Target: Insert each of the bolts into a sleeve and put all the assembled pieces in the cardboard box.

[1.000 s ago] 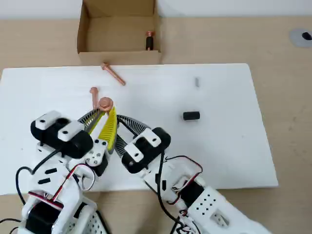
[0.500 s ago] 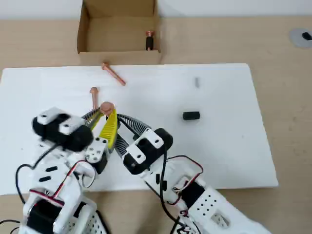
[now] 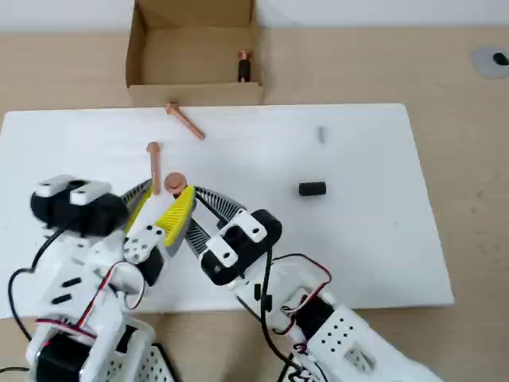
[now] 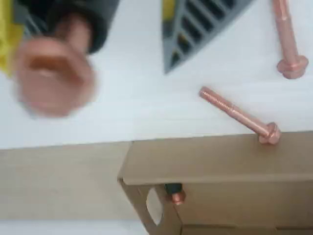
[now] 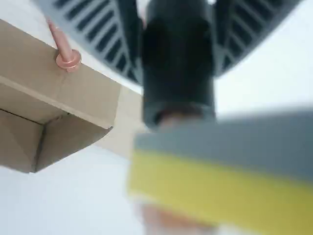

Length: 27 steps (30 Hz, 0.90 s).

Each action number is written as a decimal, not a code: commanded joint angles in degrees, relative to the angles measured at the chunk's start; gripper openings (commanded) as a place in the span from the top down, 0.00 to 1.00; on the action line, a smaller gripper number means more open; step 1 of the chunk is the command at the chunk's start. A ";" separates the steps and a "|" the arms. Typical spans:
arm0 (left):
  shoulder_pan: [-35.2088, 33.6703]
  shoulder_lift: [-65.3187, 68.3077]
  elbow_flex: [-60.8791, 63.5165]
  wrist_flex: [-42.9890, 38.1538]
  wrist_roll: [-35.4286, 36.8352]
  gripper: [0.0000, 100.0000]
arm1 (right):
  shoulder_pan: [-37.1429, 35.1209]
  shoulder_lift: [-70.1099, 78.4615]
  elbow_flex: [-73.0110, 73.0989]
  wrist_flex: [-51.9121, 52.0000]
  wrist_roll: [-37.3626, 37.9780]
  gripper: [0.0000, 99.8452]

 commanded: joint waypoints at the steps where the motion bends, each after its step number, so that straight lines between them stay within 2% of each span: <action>1: -0.88 -0.48 -4.31 0.62 0.26 0.79 | 1.01 -1.10 -0.04 -0.35 -0.09 0.99; 6: -0.62 -0.40 -9.05 2.81 0.53 0.78 | 1.01 -1.01 -0.04 -0.26 0.00 0.99; 10: -1.23 -0.40 -11.60 3.43 3.34 0.78 | 1.01 -1.01 -0.04 -0.26 0.00 0.99; 16: -8.09 -0.31 -13.36 0.18 3.25 0.79 | 6.20 -0.84 -2.77 -0.18 1.67 0.99; 20: -10.90 2.07 -17.41 0.18 2.90 0.79 | 13.32 4.97 -13.14 1.76 5.19 0.99; 23: -11.08 9.01 -18.37 3.43 -0.79 0.79 | 16.92 16.66 -26.33 8.26 5.54 0.99; 27: -11.08 17.27 -24.35 7.74 -2.55 0.79 | 20.53 35.30 -45.58 9.32 5.80 0.99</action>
